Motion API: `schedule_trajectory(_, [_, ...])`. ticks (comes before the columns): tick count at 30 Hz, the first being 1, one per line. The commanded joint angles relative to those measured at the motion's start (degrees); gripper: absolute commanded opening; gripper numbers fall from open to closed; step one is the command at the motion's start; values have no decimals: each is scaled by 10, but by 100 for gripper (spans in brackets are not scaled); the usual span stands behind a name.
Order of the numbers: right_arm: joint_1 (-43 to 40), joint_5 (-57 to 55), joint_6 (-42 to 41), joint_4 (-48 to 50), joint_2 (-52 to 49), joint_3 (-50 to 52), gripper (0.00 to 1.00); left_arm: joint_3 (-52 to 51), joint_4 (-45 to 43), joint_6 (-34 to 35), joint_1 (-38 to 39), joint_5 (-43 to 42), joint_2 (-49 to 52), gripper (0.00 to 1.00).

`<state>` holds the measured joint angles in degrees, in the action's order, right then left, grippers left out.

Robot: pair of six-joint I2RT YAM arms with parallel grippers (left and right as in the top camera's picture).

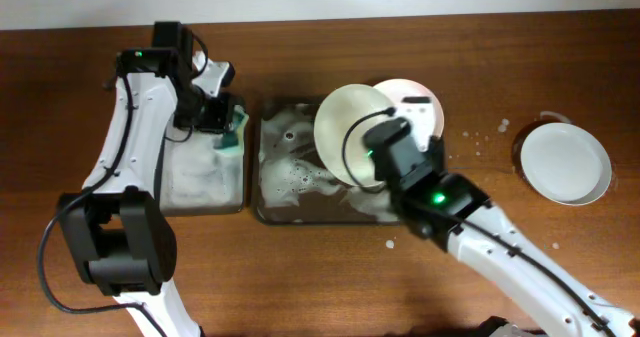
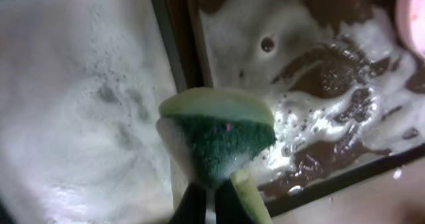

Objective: Clean dirty plates on tray and stack at the side
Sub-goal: 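Lift the cream plate with the right gripper, move sponge back left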

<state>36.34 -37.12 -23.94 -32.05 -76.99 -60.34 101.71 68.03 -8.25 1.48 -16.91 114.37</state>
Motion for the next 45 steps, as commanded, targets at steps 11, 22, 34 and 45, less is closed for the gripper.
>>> schedule_trajectory(11, [169,-439,42,6,-129,-5,4,-69,-49,15,-2,2,-11,0])
schedule_trajectory(22, [181,-407,42,29,-132,-5,4,-69,-51,15,-2,9,-11,0])
schedule_trajectory(34, [181,-368,42,29,-132,-5,4,-69,-50,15,-2,8,-11,0])
schedule_trajectory(45, [180,-268,40,29,-132,-5,4,-69,-54,16,-2,8,-11,0])
